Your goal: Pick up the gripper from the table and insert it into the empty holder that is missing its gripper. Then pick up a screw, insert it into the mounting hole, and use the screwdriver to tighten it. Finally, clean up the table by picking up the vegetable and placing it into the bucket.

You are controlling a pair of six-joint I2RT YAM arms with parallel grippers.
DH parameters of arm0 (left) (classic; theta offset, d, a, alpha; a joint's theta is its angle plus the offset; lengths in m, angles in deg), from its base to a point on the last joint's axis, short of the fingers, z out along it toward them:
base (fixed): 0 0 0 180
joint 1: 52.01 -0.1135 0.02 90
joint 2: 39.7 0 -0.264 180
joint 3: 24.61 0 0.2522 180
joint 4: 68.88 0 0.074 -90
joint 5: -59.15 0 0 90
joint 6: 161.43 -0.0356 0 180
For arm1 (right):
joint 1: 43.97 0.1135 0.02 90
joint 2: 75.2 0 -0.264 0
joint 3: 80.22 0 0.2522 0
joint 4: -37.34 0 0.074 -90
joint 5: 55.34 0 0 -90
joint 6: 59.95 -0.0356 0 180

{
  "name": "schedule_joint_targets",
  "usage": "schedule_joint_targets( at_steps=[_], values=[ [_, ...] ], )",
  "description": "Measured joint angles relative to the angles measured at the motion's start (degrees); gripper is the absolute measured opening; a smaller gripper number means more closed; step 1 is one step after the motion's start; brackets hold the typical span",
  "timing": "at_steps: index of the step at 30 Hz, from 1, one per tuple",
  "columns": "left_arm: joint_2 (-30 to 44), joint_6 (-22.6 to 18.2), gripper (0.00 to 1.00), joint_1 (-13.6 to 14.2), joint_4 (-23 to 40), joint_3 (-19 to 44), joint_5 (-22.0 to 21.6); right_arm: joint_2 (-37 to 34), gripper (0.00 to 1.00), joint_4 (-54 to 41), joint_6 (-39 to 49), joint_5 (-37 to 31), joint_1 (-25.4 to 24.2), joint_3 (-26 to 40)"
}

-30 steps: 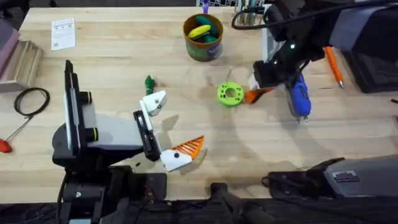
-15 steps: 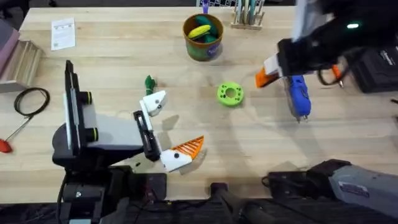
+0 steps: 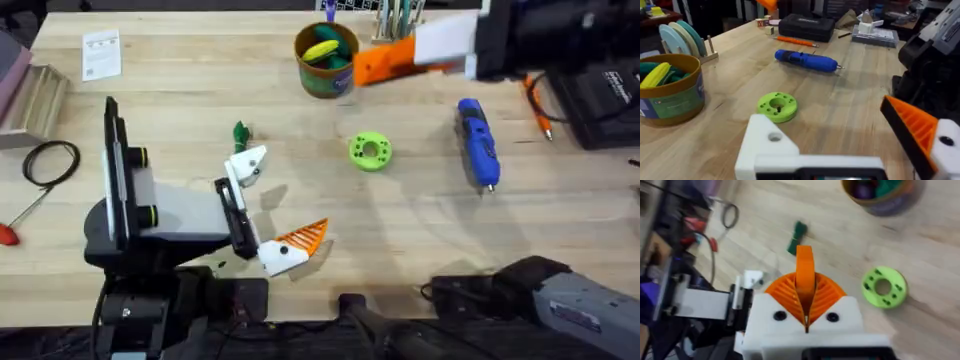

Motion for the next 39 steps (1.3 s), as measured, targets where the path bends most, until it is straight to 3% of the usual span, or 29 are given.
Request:
schedule_joint_targets(
  at_steps=[6,12,22,30,39],
  values=[
    [0.0,0.0,0.985,0.0,0.0,0.0,0.0,0.0,0.009,14.6,-4.2,9.0,0.0,-5.2],
    [0.0,0.0,0.985,0.0,0.0,0.0,0.0,0.0,0.009,36.9,-12.4,19.8,0.1,-19.0],
    [0.0,0.0,0.985,0.0,0.0,0.0,0.0,-1.4,0.009,72.7,-35.0,31.9,-0.1,-39.6],
    [0.0,0.0,0.985,0.0,0.0,0.0,0.0,-7.3,0.009,75.0,-45.8,38.9,-0.8,-42.7],
    [0.0,0.0,0.985,0.0,0.0,0.0,0.0,-12.8,0.009,76.6,-46.4,46.6,-0.8,-42.7]
  ],
)
